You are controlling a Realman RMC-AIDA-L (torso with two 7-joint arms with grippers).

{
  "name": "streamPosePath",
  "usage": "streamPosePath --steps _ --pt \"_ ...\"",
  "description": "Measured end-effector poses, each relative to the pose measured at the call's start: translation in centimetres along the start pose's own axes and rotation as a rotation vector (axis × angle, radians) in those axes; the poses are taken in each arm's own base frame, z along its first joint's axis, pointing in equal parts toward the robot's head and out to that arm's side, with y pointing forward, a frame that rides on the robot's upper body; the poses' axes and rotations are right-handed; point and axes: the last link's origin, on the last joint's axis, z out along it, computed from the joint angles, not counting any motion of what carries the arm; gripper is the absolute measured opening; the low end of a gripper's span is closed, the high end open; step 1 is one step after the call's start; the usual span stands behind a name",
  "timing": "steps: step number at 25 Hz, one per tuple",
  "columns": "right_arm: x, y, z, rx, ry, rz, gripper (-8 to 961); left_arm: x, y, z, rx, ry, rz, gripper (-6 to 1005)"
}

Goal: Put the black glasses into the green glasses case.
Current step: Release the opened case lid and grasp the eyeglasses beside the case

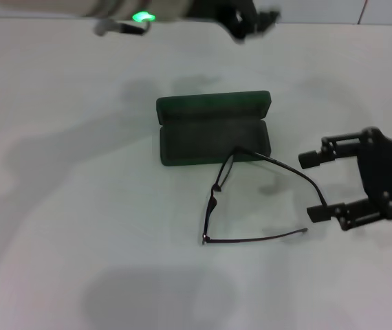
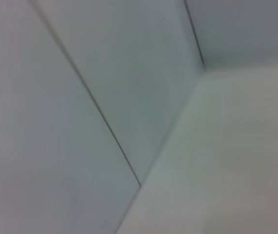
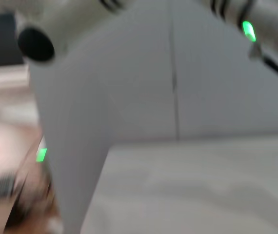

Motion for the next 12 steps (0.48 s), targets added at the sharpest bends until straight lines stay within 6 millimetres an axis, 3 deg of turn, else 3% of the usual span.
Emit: streamPosePath --steps 6,12 --pt "-4.7 -3.3 1.7 -0.073 0.314 -0.119 748 -5.7 0.3 -4.6 0.008 0.255 -0.226 382" --pt "-7.8 -5.3 4.3 -0.124 0.512 -0.233 743 -12.9 2.0 -8.0 -0.032 0.283 -0.337 252"
